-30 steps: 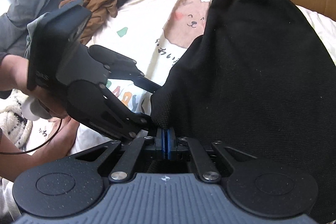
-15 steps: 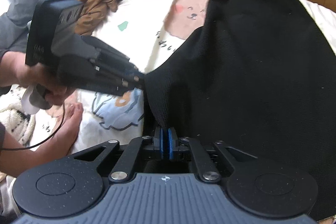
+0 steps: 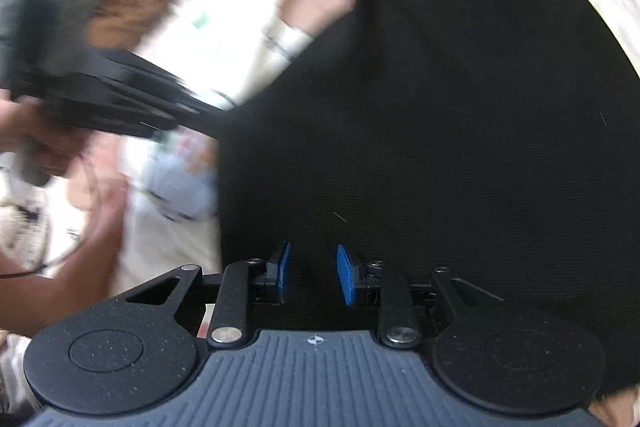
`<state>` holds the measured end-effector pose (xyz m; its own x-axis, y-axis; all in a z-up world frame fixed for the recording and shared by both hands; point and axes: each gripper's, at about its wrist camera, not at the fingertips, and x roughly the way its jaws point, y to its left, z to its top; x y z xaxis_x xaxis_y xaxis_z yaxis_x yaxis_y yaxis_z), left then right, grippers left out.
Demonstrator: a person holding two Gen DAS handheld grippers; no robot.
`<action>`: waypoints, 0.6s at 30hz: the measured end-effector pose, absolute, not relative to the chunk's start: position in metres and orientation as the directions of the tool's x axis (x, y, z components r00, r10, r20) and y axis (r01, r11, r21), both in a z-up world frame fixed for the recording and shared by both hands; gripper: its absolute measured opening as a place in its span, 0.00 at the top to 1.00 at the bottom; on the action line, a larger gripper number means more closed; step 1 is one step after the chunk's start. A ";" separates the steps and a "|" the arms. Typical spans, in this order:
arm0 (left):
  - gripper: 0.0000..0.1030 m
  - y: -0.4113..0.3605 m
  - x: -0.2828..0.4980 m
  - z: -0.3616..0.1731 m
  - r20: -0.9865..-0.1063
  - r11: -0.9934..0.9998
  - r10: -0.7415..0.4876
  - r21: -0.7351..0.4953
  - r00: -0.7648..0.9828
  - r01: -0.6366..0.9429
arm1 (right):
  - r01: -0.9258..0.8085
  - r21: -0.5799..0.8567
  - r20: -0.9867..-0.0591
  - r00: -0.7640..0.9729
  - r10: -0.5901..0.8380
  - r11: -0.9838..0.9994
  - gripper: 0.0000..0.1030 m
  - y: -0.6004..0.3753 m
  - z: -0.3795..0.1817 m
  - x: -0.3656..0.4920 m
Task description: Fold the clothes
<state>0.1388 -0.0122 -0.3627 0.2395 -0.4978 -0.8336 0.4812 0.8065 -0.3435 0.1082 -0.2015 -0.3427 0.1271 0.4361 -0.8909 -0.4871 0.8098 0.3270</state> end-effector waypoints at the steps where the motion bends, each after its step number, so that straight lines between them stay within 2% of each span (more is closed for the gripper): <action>1: 0.96 -0.011 0.137 -0.361 -0.841 0.806 -0.488 -0.330 0.236 0.490 | -0.475 0.321 -0.902 0.112 0.418 0.820 0.72 -0.203 -0.348 0.109; 3: 0.99 -0.009 0.136 -0.356 -0.847 0.808 -0.475 -0.314 0.238 0.498 | -0.479 0.312 -0.908 0.103 0.406 0.820 0.72 -0.203 -0.350 0.109; 8: 0.99 -0.004 0.138 -0.340 -0.850 0.816 -0.460 -0.291 0.258 0.499 | -0.491 0.290 -0.924 0.081 0.374 0.822 0.72 -0.204 -0.354 0.108; 14: 0.97 -0.044 0.145 -0.336 -0.812 0.754 -0.534 -0.331 0.236 0.568 | -0.494 0.282 -0.928 0.079 0.365 0.823 0.72 -0.202 -0.353 0.109; 18: 0.95 -0.064 0.141 -0.346 -0.820 0.711 -0.546 -0.346 0.172 0.612 | -0.493 0.274 -0.926 0.097 0.365 0.826 0.72 -0.202 -0.349 0.112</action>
<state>0.1413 -0.0644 -0.3455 0.1715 -0.5464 -0.8198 0.6119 0.7112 -0.3461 0.1119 -0.2022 -0.3493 0.0968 0.3648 -0.9260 -0.4932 0.8257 0.2738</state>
